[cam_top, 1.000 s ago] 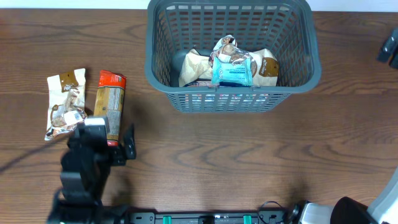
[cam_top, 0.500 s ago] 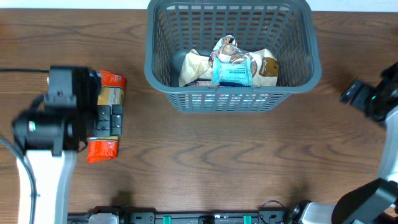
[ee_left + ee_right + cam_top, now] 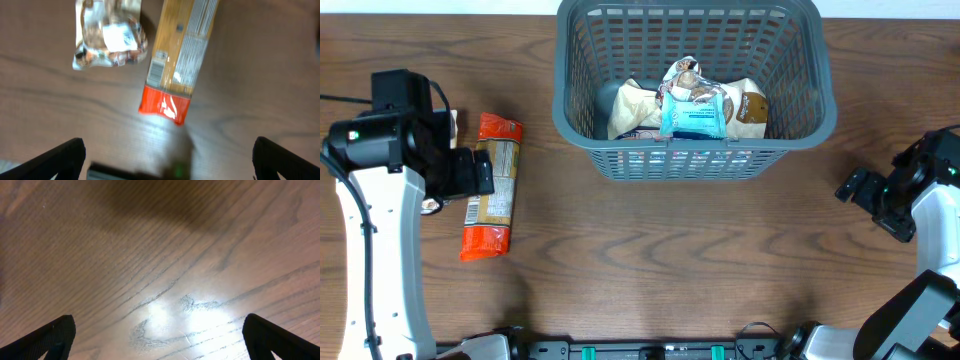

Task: Pack container
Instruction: 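Move the left gripper to the red-capped long package and grasp it, then lift the long package upright and carry it toward the basket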

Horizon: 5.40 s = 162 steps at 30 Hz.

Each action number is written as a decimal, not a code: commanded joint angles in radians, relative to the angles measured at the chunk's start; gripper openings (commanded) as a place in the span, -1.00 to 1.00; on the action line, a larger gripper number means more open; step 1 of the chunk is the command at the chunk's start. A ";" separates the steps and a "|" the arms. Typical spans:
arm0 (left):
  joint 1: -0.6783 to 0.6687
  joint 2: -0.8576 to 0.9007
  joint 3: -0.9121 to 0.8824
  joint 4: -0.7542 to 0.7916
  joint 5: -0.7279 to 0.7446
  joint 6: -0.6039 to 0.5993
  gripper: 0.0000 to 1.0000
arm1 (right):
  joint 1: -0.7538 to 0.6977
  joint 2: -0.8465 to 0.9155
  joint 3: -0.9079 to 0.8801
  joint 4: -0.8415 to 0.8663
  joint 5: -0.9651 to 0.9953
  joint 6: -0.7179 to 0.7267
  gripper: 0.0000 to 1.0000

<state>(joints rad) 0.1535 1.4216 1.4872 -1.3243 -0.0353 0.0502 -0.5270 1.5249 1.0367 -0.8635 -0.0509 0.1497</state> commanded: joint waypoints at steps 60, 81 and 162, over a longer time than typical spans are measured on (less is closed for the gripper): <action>-0.015 0.447 -0.380 0.676 0.053 0.158 0.97 | 0.009 -0.005 -0.002 0.004 0.016 0.009 0.98; -0.015 0.447 -0.385 0.671 0.054 0.154 -0.28 | 0.009 -0.005 -0.002 0.007 0.017 0.006 0.99; -0.670 0.243 0.619 0.327 -0.115 0.551 -0.89 | 0.010 -0.005 -0.002 0.007 -0.013 -0.009 0.98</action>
<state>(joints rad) -0.5251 1.6936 2.0586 -1.0218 -0.1074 0.5484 -0.5270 1.5249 1.0367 -0.8547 -0.0570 0.1490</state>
